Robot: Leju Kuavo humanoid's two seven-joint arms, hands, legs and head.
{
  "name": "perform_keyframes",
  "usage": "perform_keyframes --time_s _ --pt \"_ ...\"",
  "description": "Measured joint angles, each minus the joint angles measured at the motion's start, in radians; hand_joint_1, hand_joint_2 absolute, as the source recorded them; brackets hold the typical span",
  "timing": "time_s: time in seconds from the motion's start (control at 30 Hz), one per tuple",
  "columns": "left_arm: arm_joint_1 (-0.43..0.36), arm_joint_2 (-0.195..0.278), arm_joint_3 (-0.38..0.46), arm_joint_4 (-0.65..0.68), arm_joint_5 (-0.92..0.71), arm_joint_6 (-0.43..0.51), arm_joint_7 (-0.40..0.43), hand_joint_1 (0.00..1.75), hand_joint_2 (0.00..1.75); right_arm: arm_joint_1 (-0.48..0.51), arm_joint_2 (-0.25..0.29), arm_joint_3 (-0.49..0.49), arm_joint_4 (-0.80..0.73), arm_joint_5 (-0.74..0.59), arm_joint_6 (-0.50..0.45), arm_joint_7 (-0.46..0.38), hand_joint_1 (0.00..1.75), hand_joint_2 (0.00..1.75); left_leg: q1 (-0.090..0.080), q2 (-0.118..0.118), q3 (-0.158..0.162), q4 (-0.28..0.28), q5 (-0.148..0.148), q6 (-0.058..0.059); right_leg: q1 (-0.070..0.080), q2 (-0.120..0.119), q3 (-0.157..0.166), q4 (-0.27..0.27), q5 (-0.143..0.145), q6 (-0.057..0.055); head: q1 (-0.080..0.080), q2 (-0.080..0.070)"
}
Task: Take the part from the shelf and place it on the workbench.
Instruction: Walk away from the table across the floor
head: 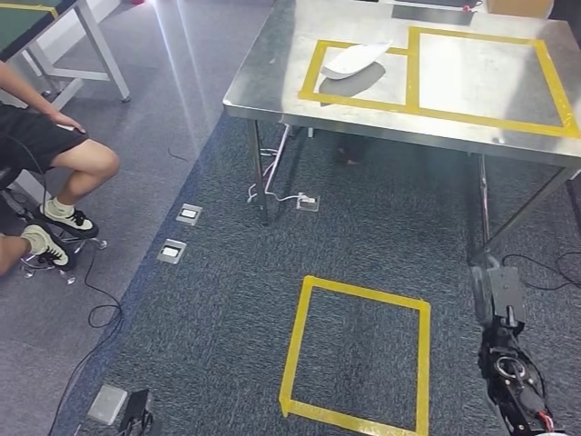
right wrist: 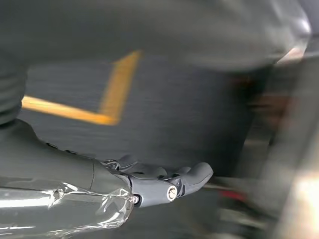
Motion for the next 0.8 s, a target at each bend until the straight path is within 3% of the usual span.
perform_keyframes --time_s 0.07,0.13,0.17,0.23,0.3,0.33,0.37,0.4,0.47,0.53,0.63,0.67,0.73,0.8 --pt "0.0 0.0 0.0 0.0 -0.003 0.002 0.0 0.0 0.0 0.007 0.003 -0.003 0.115 -0.013 0.011 0.039 0.0 1.75 0.0 0.001 -0.006 0.003 0.008 -0.011 0.006 0.0 0.029 -0.052 0.0 -0.008 0.002 0.0" --pt "0.002 0.001 0.0 0.0 -0.009 0.003 0.001 0.0 0.0 0.021 0.012 -0.003 0.214 -0.014 0.023 0.076 0.0 1.75 0.0 0.002 -0.01 0.007 0.01 -0.023 0.004 0.0 0.03 -0.064 0.007 -0.014 0.004 0.0" --pt "0.001 0.001 0.0 0.0 -0.011 0.003 0.003 0.0 0.0 0.029 0.018 -0.003 0.257 -0.013 0.03 0.097 0.0 1.75 0.0 0.003 -0.017 0.021 -0.003 -0.03 0.0 -0.001 0.027 -0.07 0.011 -0.02 0.003 0.0" --pt "-0.004 0.002 0.0 0.0 -0.015 0.003 0.007 0.0 0.0 0.044 0.031 -0.002 0.329 -0.011 0.044 0.137 0.0 1.75 0.003 0.006 -0.054 0.106 -0.072 -0.044 -0.005 -0.001 0.016 -0.077 0.021 -0.032 -0.01 0.0" --pt "-0.01 0.003 0.0 0.0 -0.018 0.003 0.012 0.0 0.0 0.064 0.042 -0.001 0.392 -0.007 0.052 0.169 0.0 1.75 0.009 0.007 -0.107 0.245 -0.151 -0.054 -0.005 -0.003 -0.003 -0.072 0.031 -0.038 -0.024 0.0" --pt "-0.012 0.003 0.0 0.0 -0.019 0.003 0.015 0.0 0.0 0.074 0.047 -0.001 0.42 -0.005 0.054 0.181 0.0 1.75 0.012 0.007 -0.121 0.294 -0.168 -0.057 -0.005 -0.003 -0.012 -0.069 0.036 -0.038 -0.028 0.0" --pt "-0.012 0.003 0.0 0.0 -0.02 0.003 0.017 0.0 0.0 0.082 0.051 0.0 0.443 -0.002 0.055 0.19 0.0 1.75 0.013 0.007 -0.117 0.308 -0.163 -0.058 -0.005 -0.003 -0.021 -0.066 0.04 -0.038 -0.032 0.0" --pt "-0.012 0.004 0.0 0.0 -0.021 0.003 0.019 0.0 0.0 0.089 0.054 0.0 0.46 -0.001 0.055 0.194 0.0 1.75 0.014 0.007 -0.092 0.28 -0.141 -0.058 -0.005 -0.002 -0.03 -0.062 0.044 -0.037 -0.036 0.0" --pt "-0.016 0.005 0.0 0.0 -0.023 0.003 0.019 0.0 0.0 0.093 0.06 0.001 0.491 0.0 0.056 0.201 0.0 1.75 0.015 0.006 0.0 0.137 -0.09 -0.053 -0.005 0.002 -0.043 -0.056 0.051 -0.032 -0.046 0.0" --pt "-0.023 0.007 0.0 0.0 -0.025 0.003 0.019 0.0 0.0 0.093 0.065 0.002 0.519 -0.003 0.058 0.21 0.0 1.75 0.012 0.005 0.068 0.024 -0.069 -0.043 -0.003 0.005 -0.049 -0.053 0.059 -0.023 -0.051 0.0" --pt "-0.028 0.007 0.0 0.0 -0.027 0.003 0.021 0.0 0.0 0.099 0.071 0.002 0.556 -0.019 0.066 0.223 0.0 1.75 0.01 0.006 0.074 -0.002 -0.061 -0.025 -0.001 0.007 -0.052 -0.053 0.069 -0.005 -0.05 0.0" --pt "-0.028 0.006 0.0 0.0 -0.027 0.004 0.023 0.0 0.0 0.104 0.074 0.002 0.564 -0.024 0.068 0.227 0.0 1.75 0.012 0.007 0.071 -0.006 -0.056 -0.018 -0.001 0.008 -0.057 -0.046 0.06 0.0 -0.049 0.0" --pt "-0.028 0.006 0.0 0.0 -0.026 0.006 0.027 0.0 0.0 0.114 0.079 0.003 0.583 -0.033 0.068 0.234 0.0 1.75 0.016 0.011 0.059 -0.011 -0.042 -0.001 -0.002 0.008 -0.085 0.026 -0.005 0.005 -0.037 0.0" --pt "-0.028 0.006 0.0 0.0 -0.024 0.008 0.027 0.0 0.0 0.123 0.086 0.002 0.6 -0.041 0.067 0.247 0.0 1.75 0.013 0.014 0.043 -0.011 -0.03 0.006 -0.003 0.008 -0.129 0.167 -0.099 0.008 -0.022 0.0"
